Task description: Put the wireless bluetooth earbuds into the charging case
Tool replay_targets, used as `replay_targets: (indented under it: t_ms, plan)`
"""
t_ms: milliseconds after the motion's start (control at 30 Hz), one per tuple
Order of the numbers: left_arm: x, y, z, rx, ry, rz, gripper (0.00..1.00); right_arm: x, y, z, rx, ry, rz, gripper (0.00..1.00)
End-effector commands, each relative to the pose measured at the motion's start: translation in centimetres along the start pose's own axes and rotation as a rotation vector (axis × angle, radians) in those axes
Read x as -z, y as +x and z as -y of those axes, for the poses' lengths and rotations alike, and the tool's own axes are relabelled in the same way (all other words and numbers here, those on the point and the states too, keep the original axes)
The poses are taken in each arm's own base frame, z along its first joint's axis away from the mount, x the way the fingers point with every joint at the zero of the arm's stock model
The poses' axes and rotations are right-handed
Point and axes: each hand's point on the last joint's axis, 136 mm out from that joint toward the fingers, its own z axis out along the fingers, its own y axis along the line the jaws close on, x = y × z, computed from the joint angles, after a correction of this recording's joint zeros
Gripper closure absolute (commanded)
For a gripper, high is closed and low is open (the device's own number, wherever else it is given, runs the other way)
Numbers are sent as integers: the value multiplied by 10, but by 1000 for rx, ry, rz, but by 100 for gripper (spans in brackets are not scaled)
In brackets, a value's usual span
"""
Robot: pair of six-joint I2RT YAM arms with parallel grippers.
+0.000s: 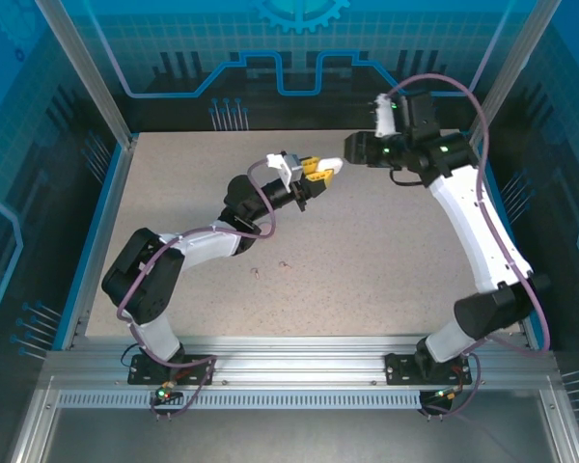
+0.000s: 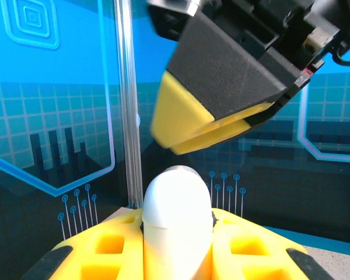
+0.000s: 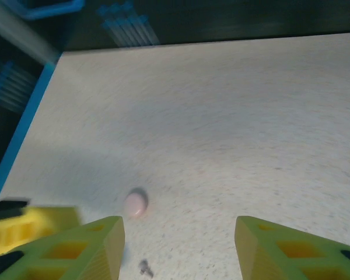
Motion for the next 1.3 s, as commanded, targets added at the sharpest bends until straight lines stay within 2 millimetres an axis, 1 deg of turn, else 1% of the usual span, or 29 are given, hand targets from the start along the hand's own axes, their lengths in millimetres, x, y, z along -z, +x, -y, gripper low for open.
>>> replay_targets:
  t_ms: [0,67,167,400,500,700,800,900,1000,1100,1200,1267]
  plan:
    - [-4,15,-9,87,-52,-43,100,8,-15,48,-182,126,132,46]
    - [-4,36,-13,177,-76,-97,100,6,-3,60,-207,150,124,46]
    - [-3,74,-16,343,-120,-181,100,0,22,75,-239,189,100,46]
    - [3,159,-24,761,-303,-347,100,-12,79,94,-307,212,51,46]
    - [6,194,-29,924,-391,-403,100,-14,95,98,-316,208,39,45]
    - [-1,247,-38,1084,-494,-472,100,-20,116,104,-319,206,19,45]
    - [-12,271,-44,1145,-526,-515,100,-24,123,106,-322,206,9,44]
    - [-18,291,-45,1199,-545,-559,100,-25,127,107,-319,210,2,44]
    - [-16,303,-47,1225,-580,-573,100,-24,128,107,-312,207,2,44]
    - [-9,313,-48,1230,-622,-609,99,-22,127,106,-308,204,5,43]
    - [-3,319,-49,1236,-649,-633,84,-21,126,104,-306,193,9,43]
    - [0,319,-48,1232,-665,-652,69,-18,125,103,-305,189,12,42]
